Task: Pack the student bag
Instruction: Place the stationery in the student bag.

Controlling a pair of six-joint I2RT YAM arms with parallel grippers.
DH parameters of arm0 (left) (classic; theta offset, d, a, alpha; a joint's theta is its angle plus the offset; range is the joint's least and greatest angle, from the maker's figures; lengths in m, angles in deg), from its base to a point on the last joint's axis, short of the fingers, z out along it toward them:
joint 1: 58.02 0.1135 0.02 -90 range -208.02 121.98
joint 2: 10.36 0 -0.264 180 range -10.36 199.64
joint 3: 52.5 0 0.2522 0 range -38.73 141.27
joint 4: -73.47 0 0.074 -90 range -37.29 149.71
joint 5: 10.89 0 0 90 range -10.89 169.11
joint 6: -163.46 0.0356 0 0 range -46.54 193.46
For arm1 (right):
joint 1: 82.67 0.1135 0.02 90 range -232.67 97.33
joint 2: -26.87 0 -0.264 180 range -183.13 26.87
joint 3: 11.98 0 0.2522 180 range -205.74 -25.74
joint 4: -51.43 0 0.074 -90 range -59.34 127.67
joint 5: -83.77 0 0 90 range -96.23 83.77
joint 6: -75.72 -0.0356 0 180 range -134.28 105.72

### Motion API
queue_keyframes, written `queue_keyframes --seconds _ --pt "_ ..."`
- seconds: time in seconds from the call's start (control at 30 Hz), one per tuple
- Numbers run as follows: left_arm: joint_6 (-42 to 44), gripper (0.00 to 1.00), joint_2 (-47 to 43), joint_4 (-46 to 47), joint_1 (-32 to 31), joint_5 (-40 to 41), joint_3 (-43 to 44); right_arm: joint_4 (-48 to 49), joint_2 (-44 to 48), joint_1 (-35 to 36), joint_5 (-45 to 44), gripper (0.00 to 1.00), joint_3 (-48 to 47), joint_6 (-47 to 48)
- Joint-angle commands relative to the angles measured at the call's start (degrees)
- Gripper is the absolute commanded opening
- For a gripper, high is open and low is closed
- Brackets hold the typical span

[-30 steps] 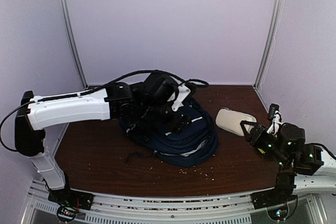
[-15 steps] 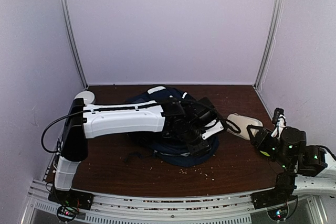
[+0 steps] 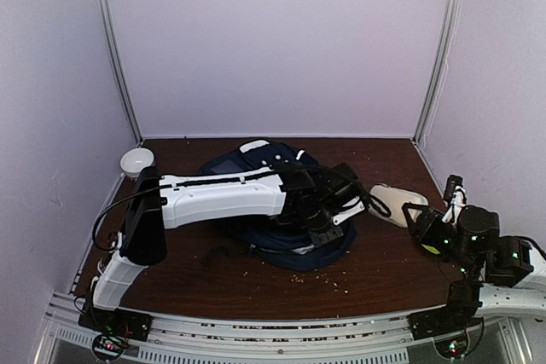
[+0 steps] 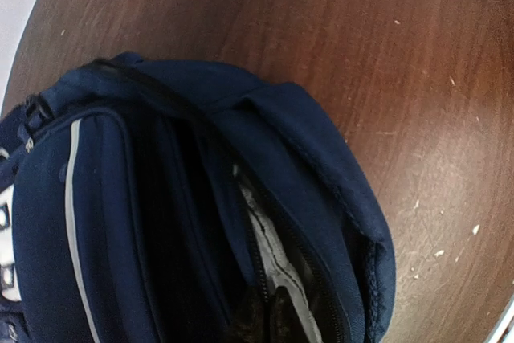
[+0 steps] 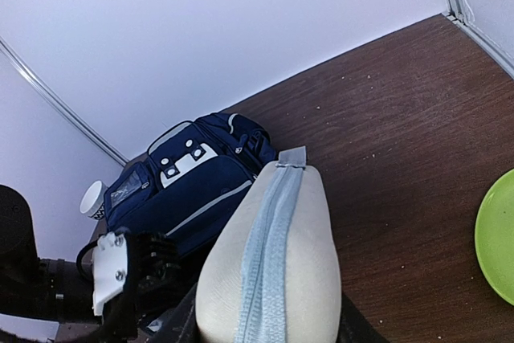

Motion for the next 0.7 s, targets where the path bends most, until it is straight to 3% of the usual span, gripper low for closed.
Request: queue_keyframes --seconds 0.0,0.13,0.3,0.5,0.67 --pt "-0.85 0.00 -0.75 -0.87 1.12 4.32 1.64 4.88 2.61 -0.18 0.39 0.42 -2.64 -0.31" --pt "-3.59 0.00 -7.02 2.91 2.63 5.42 -2.26 7.18 1.32 -0.19 1.35 0.42 -2.73 -0.44" --pt "-13.00 0.00 -13.44 7.16 6.92 5.31 -6.38 15.95 -2.51 -0.19 2.88 0.42 -2.52 -0.14" --pt "-22.44 0.00 -21.96 14.75 9.82 5.24 -14.47 28.94 -11.01 -0.19 4.34 0.41 -3.14 0.87" --pt "-24.79 0.00 -28.77 21.30 9.86 6.67 -20.18 33.17 -18.84 -0.14 6.03 0.41 -4.09 -2.17"
